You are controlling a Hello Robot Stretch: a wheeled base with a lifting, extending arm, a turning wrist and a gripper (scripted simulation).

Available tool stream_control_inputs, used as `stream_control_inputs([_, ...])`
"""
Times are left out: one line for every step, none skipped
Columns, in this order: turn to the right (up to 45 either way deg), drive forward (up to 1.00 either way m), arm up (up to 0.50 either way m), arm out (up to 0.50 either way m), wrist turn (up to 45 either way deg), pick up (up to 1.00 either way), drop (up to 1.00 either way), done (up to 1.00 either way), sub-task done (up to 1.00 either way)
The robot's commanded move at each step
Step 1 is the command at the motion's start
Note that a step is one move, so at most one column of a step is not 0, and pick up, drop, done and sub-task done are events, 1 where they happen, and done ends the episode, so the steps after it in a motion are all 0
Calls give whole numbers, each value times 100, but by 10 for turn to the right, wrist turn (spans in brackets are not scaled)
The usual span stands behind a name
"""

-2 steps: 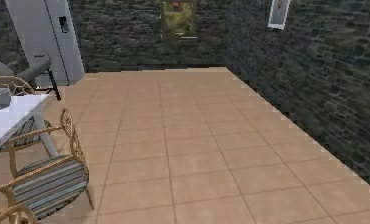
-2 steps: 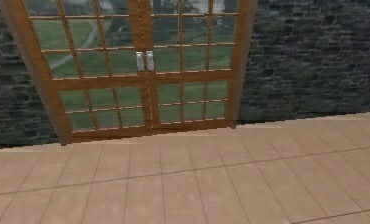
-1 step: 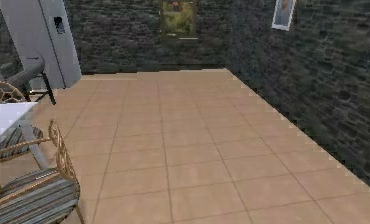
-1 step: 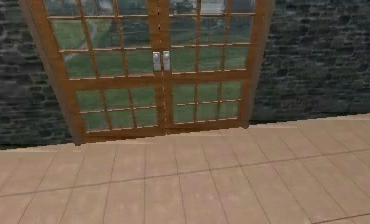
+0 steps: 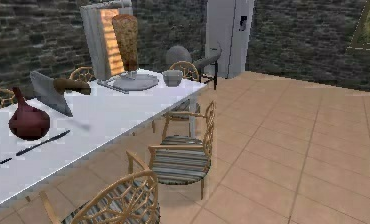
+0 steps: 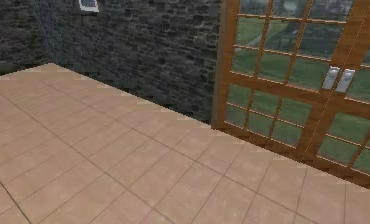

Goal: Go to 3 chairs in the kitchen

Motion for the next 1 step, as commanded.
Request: stream_control_inputs([0, 0, 0, 0, 0, 0, 0, 100, 0])
